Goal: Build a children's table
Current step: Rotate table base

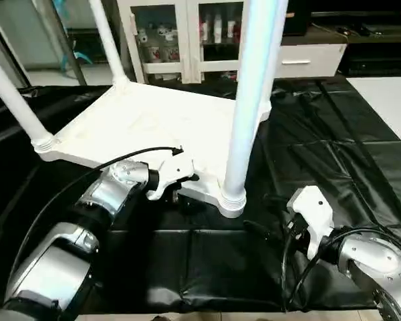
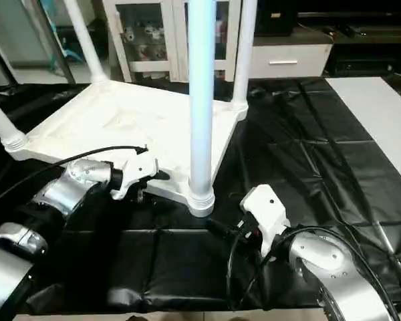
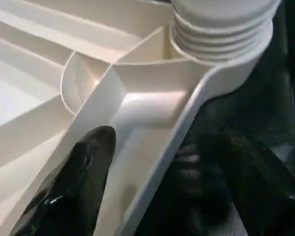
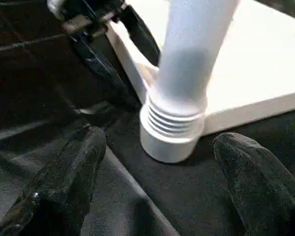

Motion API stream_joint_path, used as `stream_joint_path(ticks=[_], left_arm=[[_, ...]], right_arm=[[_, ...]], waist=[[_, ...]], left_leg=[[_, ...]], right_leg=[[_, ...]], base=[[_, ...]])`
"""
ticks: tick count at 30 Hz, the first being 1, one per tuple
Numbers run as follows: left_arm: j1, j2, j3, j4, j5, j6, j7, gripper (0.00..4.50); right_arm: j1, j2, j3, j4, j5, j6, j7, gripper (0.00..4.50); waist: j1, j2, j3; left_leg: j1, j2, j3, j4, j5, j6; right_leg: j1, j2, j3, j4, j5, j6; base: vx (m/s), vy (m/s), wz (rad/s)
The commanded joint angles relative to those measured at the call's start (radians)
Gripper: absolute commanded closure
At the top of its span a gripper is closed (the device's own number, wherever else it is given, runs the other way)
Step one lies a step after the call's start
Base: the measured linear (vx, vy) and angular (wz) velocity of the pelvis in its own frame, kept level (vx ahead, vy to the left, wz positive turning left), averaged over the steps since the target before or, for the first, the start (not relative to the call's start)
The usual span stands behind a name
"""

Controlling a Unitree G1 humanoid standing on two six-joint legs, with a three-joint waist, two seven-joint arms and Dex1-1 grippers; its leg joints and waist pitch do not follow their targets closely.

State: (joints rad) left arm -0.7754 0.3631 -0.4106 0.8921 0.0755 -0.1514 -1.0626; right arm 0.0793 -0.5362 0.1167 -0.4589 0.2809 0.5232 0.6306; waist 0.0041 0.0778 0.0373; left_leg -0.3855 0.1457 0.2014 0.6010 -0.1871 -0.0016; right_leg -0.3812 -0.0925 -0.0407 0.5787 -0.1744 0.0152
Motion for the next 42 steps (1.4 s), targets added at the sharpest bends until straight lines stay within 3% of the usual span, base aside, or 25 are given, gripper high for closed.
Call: stream_joint_path(ticks=[1, 8, 19, 33, 37, 38, 42], left_arm=[[-0.034, 0.007, -0.001, 0.029, 0.024, -0.039, 0.012, 1.17], [-0.056, -0.002, -0.011, 0.064, 0.050, -0.069, -0.006, 1.69], [-0.093, -0.017, -0.053, 0.140, 0.140, -0.123, -0.004, 2.52], [-0.094, -0.021, -0.073, 0.185, 0.199, -0.143, 0.017, 3.52], [-0.077, -0.020, -0.061, 0.169, 0.190, -0.098, -0.007, 3.78], [-0.060, -0.028, -0.037, 0.148, 0.168, -0.026, -0.015, 3.81], [-0.029, -0.037, -0.008, 0.120, 0.138, 0.078, -0.022, 3.90]], right_arm=[[-0.015, -0.015, 0.008, -0.028, 0.014, 0.020, 0.017, 0.63], [-0.010, -0.024, 0.016, -0.031, 0.010, 0.018, 0.030, 0.63], [-0.007, -0.029, 0.032, -0.031, 0.001, 0.012, 0.039, 0.63], [-0.008, -0.011, 0.023, -0.041, 0.043, 0.030, 0.048, 0.63], [-0.009, -0.011, 0.028, -0.042, 0.045, 0.027, 0.052, 0.63], [-0.013, -0.016, 0.038, -0.038, 0.027, 0.022, 0.045, 0.63], [-0.018, -0.015, 0.046, -0.029, 0.010, 0.018, 0.027, 0.63]], waist=[[0.001, -0.016, -0.054], [0.003, -0.015, -0.055], [0.001, -0.010, -0.054], [0.001, -0.016, -0.052], [-0.001, -0.014, -0.053], [-0.001, -0.011, -0.052], [-0.006, -0.015, -0.051]], left_leg=[[0.028, 0.080, -0.046, -0.086, -0.339, 0.021], [0.026, 0.081, -0.045, -0.084, -0.319, 0.028], [0.028, 0.082, -0.047, -0.087, -0.350, 0.017], [0.026, 0.082, -0.048, -0.087, -0.351, 0.022], [0.025, 0.083, -0.048, -0.088, -0.345, 0.024], [0.026, 0.083, -0.048, -0.089, -0.346, 0.022], [0.023, 0.081, -0.047, -0.088, -0.344, 0.025]], right_leg=[[0.026, -0.065, 0.036, -0.067, -0.260, -0.229], [0.028, -0.067, 0.037, -0.065, -0.228, -0.245], [0.026, -0.066, 0.036, -0.066, -0.235, -0.247], [0.026, -0.068, 0.037, -0.069, -0.256, -0.243], [0.027, -0.068, 0.037, -0.068, -0.245, -0.247], [0.026, -0.069, 0.037, -0.066, -0.242, -0.251], [0.027, -0.070, 0.037, -0.067, -0.260, -0.256]], base=[[0.000, 0.000, 0.00], [0.000, 0.000, 0.00], [0.000, 0.000, 0.00], [0.000, 0.000, 0.00], [0.000, 0.000, 0.00], [0.000, 0.000, 0.00], [0.000, 0.000, 0.00]])
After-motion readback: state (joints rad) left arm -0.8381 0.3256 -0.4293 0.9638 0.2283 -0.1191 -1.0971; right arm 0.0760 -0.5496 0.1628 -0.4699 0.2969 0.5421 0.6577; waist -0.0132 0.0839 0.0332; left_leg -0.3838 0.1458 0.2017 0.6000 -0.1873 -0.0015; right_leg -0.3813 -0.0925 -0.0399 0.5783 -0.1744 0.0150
